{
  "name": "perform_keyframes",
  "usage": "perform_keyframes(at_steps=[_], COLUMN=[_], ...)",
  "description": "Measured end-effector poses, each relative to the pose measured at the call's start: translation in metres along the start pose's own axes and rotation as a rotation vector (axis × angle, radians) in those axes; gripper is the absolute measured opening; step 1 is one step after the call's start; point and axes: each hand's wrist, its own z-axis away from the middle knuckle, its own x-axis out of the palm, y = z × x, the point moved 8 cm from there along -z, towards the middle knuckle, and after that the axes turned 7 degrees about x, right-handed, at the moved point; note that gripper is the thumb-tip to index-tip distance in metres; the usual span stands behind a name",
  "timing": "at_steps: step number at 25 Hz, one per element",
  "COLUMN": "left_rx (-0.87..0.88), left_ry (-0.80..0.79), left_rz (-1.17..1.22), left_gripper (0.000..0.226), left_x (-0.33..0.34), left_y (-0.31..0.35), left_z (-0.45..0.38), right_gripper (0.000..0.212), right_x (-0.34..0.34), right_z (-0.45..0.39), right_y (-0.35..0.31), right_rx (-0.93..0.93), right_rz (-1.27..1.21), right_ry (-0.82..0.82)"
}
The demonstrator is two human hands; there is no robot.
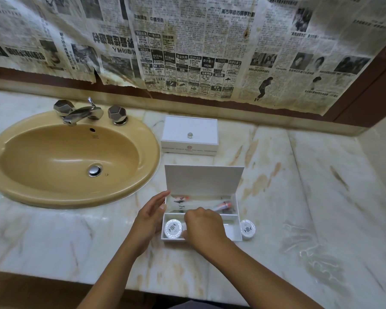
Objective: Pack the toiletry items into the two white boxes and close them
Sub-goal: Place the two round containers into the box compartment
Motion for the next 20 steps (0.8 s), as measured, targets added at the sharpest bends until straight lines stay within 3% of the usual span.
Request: perform_keyframes(at_steps=[4,9,16,20], left_rx=[0.006,0.005,0.009,0.014], left_ry=[-0.006,0.002,0.008,0.006], left_rz=[-0.005,-0.013,-0.008,-0.019], left_gripper=[0.034,0.033,0.032,0.033], left_x=[0.001,0.002,0.001,0.001], left_y=[0.001,0.004,0.003,0.002], left_z=[0.0,0.002,0.001,0.001], right_gripper=[0.028,0.027,0.032,0.033], right_x=[0.004,-0.003,0.007,-0.005], right_z=[-0.008,-0.007,-0.003,0.004], right_y=[-0.006,-0.005,-0.005,0.004], right_rx=[-0.009,-0.036,-0.049,-0.058], right_rz=[0.054,0.068,-0.036,-0.153], right_ry=[-0.066,-0.034,-0.102,-0.016])
